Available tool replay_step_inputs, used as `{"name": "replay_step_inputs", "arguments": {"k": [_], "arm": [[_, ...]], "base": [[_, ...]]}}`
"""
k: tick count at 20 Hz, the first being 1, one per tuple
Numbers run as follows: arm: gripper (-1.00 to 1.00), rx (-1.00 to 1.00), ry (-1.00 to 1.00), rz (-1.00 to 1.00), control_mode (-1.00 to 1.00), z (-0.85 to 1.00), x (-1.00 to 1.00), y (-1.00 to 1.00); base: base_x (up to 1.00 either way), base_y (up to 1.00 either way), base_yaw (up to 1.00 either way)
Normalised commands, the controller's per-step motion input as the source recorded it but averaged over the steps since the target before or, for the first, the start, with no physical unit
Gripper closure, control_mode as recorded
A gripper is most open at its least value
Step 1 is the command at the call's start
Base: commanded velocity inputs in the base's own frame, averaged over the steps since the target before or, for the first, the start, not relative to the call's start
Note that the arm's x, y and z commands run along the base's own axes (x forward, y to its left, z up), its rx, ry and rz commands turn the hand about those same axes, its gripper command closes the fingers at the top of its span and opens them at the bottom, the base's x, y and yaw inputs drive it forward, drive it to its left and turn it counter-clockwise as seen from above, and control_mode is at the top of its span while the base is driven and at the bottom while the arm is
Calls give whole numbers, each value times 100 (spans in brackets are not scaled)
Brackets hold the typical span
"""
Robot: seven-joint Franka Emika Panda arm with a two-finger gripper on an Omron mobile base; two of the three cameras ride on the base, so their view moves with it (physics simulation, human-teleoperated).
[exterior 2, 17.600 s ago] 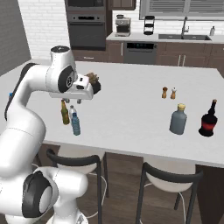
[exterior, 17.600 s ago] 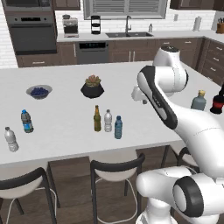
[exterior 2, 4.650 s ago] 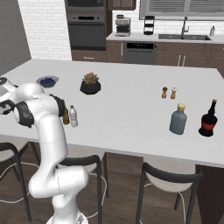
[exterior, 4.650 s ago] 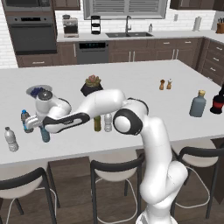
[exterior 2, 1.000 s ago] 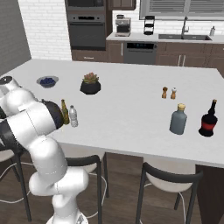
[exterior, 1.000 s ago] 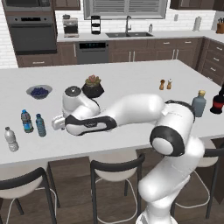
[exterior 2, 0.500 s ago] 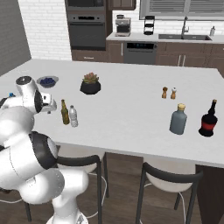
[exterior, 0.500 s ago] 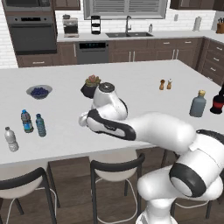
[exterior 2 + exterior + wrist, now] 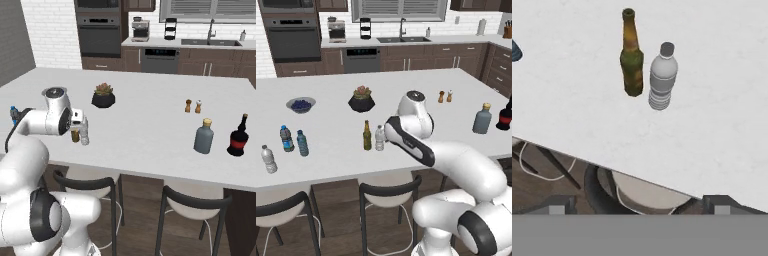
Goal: Move the plastic bottles in the middle to the plastics group, and the glass bottles in the middle to the glass group.
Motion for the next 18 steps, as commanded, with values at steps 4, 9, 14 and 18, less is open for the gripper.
{"name": "replay_step_inputs", "arguments": {"k": [4,9,14,18], "arm": [[-100,0,7,0,-100,14,0,-98],[-100,0,1,3,-100,11,28,-51],[-100,0,0,18,-100,4,60,-3],[-100,0,-4,14,-100,1,34,9]], "base": [[0,0,0],[0,0,0],[0,0,0],[0,0,0]]}}
